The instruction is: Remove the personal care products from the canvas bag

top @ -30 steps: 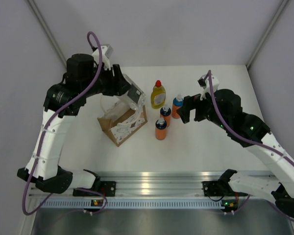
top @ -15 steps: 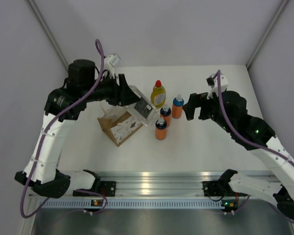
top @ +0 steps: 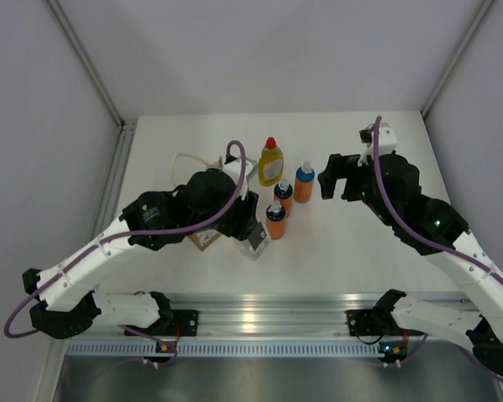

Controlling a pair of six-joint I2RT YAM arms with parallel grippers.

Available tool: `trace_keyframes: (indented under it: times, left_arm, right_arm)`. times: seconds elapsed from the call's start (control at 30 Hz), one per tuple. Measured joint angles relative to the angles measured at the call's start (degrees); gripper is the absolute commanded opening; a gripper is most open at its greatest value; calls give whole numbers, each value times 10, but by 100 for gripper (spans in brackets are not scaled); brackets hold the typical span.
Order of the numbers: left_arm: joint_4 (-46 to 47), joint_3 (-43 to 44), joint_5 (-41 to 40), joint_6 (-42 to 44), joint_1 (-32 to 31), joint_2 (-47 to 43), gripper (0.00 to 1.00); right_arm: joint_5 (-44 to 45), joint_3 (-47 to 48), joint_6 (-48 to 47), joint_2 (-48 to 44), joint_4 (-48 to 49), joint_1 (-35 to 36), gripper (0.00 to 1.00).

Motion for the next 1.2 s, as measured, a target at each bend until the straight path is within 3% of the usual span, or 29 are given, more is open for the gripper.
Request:
trace_keyframes:
  times: [0.17, 0.3, 0.6, 0.93, 1.2]
  left_arm:
    - [11, -47, -135, -10, -90, 0, 0]
    - [47, -95, -181, -17, -126, 2, 0]
    - [150, -145, -152, -31, -133, 85, 0]
    - [241, -145, -107, -26, -133, 217, 0]
    - [268, -86, -98, -4, -133, 303, 0]
  right_arm:
    - [2, 0, 4, 2, 0, -2, 99]
    - [4, 0, 6, 2, 0, -2, 99]
    - [7, 0, 17, 6, -10, -35, 99]
    - [31, 0, 59, 6, -70, -164, 100]
    - [26, 0, 59, -42, -82, -236, 100]
